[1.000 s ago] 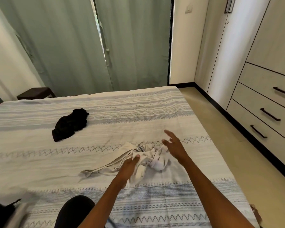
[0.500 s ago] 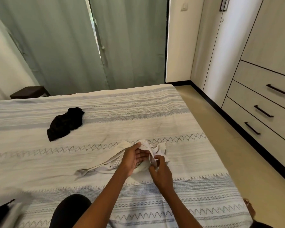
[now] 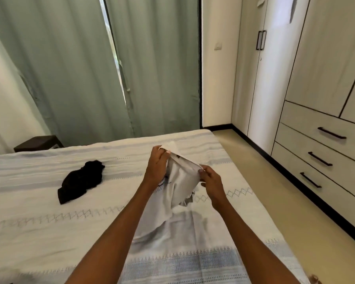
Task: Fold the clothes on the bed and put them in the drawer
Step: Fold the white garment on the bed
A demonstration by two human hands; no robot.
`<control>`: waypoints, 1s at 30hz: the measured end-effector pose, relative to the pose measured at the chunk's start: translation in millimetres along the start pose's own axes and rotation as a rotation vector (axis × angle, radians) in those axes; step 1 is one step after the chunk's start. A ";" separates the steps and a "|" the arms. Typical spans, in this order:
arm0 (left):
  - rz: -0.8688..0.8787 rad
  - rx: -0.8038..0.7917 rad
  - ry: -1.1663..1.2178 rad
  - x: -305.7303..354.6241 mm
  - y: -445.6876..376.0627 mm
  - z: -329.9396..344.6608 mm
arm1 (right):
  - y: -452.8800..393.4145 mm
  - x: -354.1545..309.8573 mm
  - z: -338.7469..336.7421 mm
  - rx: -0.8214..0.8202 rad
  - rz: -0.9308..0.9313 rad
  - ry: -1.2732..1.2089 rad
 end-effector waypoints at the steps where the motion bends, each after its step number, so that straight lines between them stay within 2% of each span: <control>1: 0.058 -0.016 -0.079 15.7 -10.9 -6.2 | -10.0 -14.6 -6.2 0.029 -0.026 0.005; 4: 0.218 0.017 -0.312 55.4 -37.2 -28.9 | -36.9 -86.8 -27.7 0.112 -0.172 0.032; 7: 0.250 0.060 -0.366 76.7 -53.8 -57.0 | -62.8 -162.4 -38.9 0.092 -0.297 0.193; 10: 0.340 0.001 -0.370 113.8 -58.3 -80.9 | -79.6 -230.2 -35.9 -0.060 -0.341 0.518; 13: 0.292 -0.079 -0.313 136.8 -65.7 -107.4 | -83.6 -274.5 -22.6 -0.267 -0.281 0.904; 16: 0.184 -0.077 -0.245 154.8 -75.2 -137.7 | -84.3 -311.8 -23.6 -0.317 -0.289 1.102; 19: 0.073 -0.066 -0.303 180.0 -84.1 -160.4 | -82.4 -353.1 -28.6 -0.265 -0.381 1.084; 21: -0.033 -0.183 -0.358 193.0 -86.9 -165.7 | -81.2 -381.6 -34.6 -0.190 -0.420 1.031; 22: -0.110 -0.262 -0.321 191.8 -84.5 -167.3 | -81.8 -392.6 -39.8 -0.154 -0.432 0.981; 24: -0.197 -0.399 -0.091 197.7 -70.6 -167.9 | -78.8 -408.2 -49.6 -0.151 -0.424 0.831; 27: -0.137 -0.474 0.297 219.3 -54.9 -174.6 | -64.1 -413.2 -54.6 -0.296 -0.315 0.526; 29: -0.110 -0.485 0.403 225.7 -51.0 -180.6 | -56.0 -409.5 -51.8 -0.440 -0.215 0.321; 30: -0.124 -0.472 0.384 223.0 -52.7 -183.7 | -53.1 -407.7 -50.8 -0.496 -0.165 0.268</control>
Point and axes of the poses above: each hand's wrist, its own y-axis away from the middle knuckle, its own z-axis out of the palm, x = y × z, the point moved 10 cm from there along -y, towards the middle knuckle, and after that the axes turned 8 degrees about -x, right-handed, at the moved point
